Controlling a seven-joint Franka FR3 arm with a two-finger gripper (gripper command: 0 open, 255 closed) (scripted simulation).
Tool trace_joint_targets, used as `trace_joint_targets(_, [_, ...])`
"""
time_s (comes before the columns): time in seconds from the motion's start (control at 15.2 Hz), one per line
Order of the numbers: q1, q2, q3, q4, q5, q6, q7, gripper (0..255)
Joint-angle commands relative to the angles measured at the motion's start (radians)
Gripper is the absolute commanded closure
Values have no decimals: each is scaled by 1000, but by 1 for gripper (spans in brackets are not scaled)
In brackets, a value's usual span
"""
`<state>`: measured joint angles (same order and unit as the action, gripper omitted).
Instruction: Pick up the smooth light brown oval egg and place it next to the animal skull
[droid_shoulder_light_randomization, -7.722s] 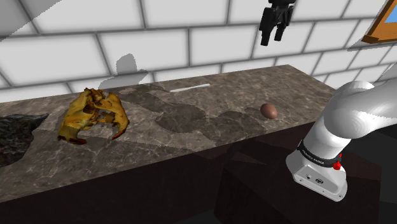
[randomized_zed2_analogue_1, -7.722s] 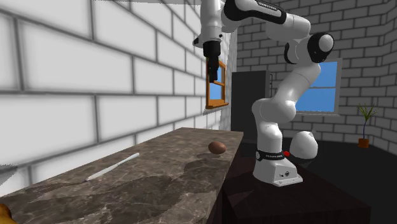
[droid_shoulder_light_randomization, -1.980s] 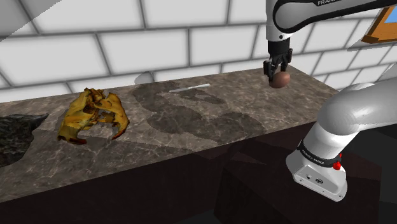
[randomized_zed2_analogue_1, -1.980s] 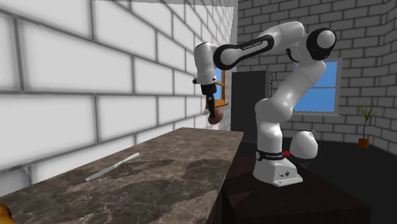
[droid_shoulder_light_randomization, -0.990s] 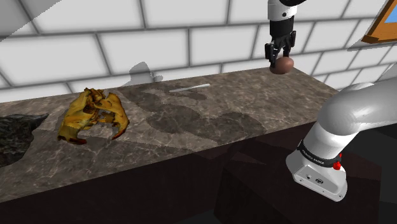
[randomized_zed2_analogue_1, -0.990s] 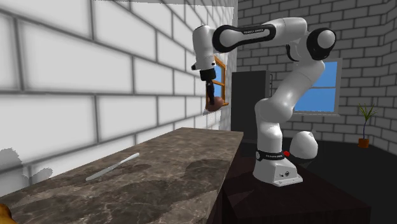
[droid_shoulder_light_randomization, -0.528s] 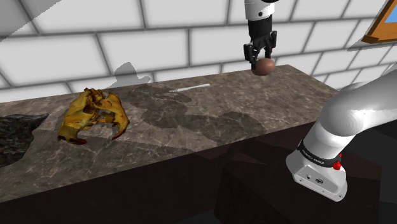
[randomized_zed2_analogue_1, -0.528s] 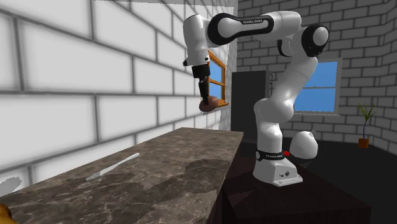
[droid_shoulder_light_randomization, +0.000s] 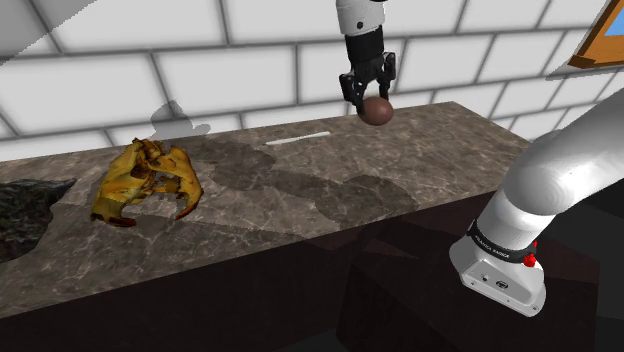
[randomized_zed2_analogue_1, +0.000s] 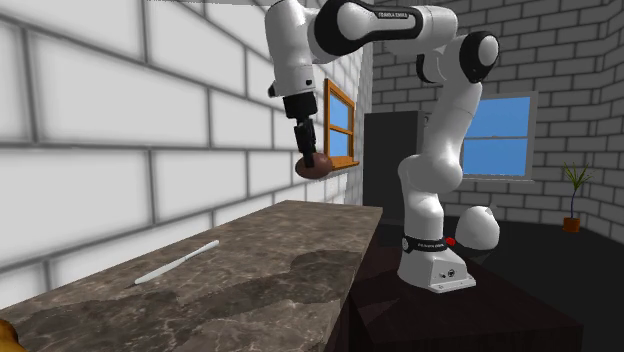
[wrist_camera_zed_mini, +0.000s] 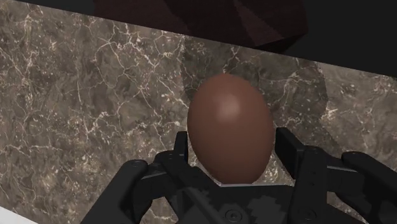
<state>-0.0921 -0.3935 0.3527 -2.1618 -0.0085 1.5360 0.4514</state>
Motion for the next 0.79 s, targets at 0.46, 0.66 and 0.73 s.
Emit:
trace_joint_targets(0.46, [44, 301, 153, 298, -26, -32, 234, 255])
trace_joint_targets(0.66, [74, 422, 194, 424, -63, -57, 316, 255])
trace_joint_targets(0.73, [88, 465, 205, 469, -79, -69, 343, 255])
